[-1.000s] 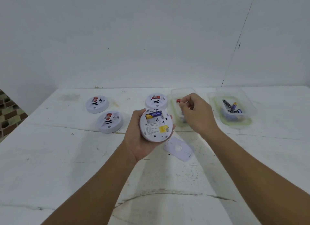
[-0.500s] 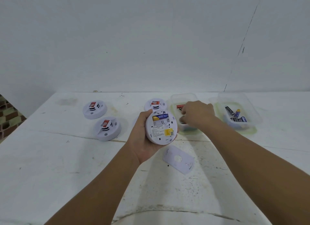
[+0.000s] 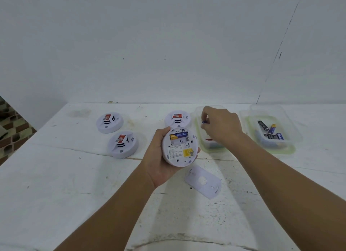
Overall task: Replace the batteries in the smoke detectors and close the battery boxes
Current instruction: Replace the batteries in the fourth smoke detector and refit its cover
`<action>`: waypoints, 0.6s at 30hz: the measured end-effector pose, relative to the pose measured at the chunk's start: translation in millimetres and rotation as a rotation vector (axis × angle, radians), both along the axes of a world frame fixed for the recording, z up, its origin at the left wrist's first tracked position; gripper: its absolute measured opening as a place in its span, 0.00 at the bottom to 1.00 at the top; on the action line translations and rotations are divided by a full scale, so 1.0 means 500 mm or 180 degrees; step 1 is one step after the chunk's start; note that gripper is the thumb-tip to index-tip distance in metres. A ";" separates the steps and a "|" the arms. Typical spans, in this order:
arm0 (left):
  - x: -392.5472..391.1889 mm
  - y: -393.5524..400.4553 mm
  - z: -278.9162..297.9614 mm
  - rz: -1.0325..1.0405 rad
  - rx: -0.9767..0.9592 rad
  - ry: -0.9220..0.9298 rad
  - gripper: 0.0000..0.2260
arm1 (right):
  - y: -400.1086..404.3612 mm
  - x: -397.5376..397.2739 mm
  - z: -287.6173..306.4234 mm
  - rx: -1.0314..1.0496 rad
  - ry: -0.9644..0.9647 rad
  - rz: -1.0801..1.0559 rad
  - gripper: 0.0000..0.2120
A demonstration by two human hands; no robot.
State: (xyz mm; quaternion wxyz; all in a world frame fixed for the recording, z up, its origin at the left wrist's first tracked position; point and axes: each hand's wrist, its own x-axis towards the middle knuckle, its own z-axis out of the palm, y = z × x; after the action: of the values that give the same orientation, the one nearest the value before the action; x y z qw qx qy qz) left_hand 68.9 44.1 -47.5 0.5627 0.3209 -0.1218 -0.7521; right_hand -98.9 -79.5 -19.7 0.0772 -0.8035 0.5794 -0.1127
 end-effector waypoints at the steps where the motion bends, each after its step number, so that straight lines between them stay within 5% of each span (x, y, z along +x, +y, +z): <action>1: 0.002 0.005 0.001 0.0002 -0.0009 0.0011 0.29 | 0.009 -0.002 0.004 -0.0215 -0.0130 0.0040 0.03; 7: 0.019 0.039 -0.019 0.0120 -0.0022 0.0169 0.27 | 0.091 0.000 0.049 -0.0852 -0.1415 0.0467 0.05; 14: 0.017 0.080 -0.044 0.0141 0.0090 0.0318 0.23 | 0.215 0.032 0.019 0.0796 -0.3342 0.0407 0.03; 18: 0.012 0.100 -0.063 0.0116 0.0095 0.0419 0.21 | 0.262 0.033 -0.043 0.1643 -0.4229 0.0281 0.10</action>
State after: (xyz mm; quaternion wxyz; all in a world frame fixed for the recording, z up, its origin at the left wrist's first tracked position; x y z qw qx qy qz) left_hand 74.8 94.0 -78.8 0.5782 0.2812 -0.0673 -0.7629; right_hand -82.3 51.6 -41.4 0.6061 -0.5437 0.3850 -0.4345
